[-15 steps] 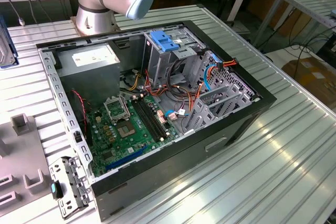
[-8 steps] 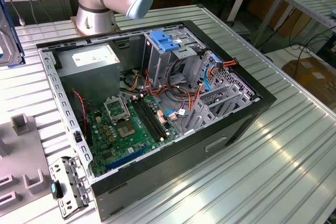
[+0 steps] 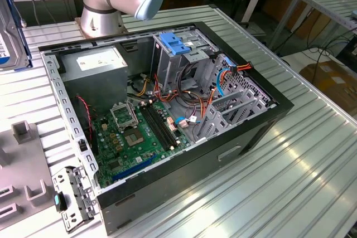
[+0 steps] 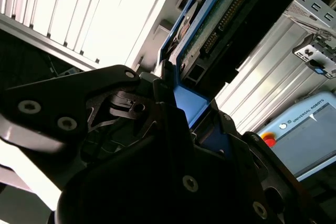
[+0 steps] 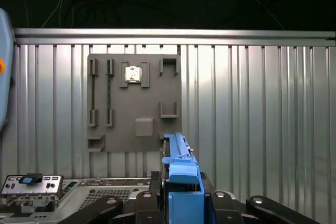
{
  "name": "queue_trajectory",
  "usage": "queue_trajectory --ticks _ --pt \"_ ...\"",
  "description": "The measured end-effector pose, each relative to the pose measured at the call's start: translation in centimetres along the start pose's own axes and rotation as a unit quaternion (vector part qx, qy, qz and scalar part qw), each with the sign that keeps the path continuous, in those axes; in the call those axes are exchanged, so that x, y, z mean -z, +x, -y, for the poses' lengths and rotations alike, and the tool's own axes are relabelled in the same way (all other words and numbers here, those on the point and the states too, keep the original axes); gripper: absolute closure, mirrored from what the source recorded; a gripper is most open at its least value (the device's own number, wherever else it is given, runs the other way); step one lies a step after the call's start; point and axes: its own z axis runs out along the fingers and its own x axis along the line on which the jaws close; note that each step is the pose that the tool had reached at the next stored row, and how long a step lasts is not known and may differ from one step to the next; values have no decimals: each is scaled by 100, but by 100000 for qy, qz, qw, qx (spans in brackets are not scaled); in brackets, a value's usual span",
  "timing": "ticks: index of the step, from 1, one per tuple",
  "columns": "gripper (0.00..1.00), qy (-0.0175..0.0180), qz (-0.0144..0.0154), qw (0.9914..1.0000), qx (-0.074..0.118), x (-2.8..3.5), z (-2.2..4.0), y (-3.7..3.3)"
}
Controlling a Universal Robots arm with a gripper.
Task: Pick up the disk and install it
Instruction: 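Pick up the disk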
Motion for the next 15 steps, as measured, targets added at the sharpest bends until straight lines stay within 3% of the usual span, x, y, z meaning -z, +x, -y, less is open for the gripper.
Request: queue_trajectory --ticks 15 --pt "63 1 1 100000 -4 6 183 51"
